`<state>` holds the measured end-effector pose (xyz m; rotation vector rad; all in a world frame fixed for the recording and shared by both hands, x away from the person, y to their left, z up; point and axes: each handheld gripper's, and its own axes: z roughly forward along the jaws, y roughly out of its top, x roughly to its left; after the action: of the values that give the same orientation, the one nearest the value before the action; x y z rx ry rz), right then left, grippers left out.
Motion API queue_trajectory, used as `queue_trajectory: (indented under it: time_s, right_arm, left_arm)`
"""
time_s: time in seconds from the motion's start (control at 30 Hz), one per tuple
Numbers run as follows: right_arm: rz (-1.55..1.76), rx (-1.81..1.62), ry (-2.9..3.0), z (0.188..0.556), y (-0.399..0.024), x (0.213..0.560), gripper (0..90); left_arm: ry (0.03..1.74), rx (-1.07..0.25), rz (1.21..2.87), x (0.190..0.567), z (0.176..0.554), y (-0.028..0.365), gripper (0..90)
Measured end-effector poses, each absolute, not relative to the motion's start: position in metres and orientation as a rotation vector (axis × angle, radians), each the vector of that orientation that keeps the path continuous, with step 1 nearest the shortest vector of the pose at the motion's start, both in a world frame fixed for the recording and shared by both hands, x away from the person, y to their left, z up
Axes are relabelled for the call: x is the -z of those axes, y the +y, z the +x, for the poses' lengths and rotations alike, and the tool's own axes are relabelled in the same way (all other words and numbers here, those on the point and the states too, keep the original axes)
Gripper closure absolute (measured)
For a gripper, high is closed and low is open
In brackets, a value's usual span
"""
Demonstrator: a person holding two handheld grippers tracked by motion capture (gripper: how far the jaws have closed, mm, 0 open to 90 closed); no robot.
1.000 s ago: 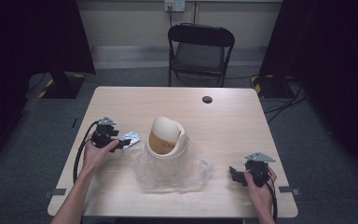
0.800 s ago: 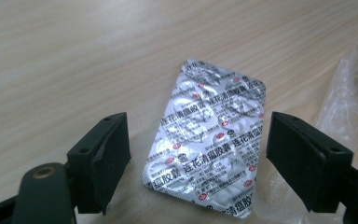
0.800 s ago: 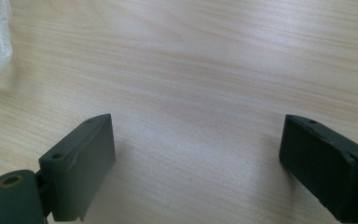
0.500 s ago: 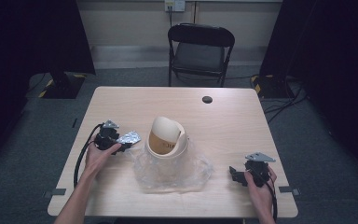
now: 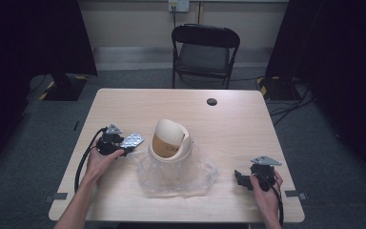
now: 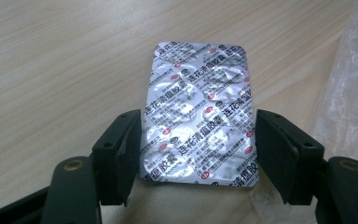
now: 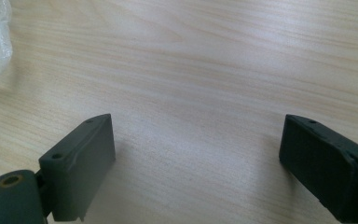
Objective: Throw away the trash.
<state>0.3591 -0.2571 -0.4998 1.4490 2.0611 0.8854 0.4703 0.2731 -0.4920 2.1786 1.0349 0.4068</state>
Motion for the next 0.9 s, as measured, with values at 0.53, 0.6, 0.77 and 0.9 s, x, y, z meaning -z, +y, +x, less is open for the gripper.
queue_trajectory:
  time_s: [0.53,0.6,0.77,0.9]
  right_arm:
    - [1.449,-0.885,2.061,0.359,-0.257,0.5,9.4]
    - [1.449,-0.885,2.061,0.359,-0.257,0.5,9.4]
    - [1.449,-0.885,2.061,0.359,-0.257,0.5,9.4]
    - [1.449,-0.885,2.061,0.359,-0.257,0.5,9.4]
  left_arm:
    - [1.087,-0.436,2.105,0.483,0.458,0.282,34.1]
    - [1.085,-0.441,2.088,0.48,0.456,0.283,34.1]
    - [1.086,-0.417,2.053,0.471,0.452,0.285,34.1]
    - [1.052,-0.427,2.044,0.459,0.449,0.285,34.1]
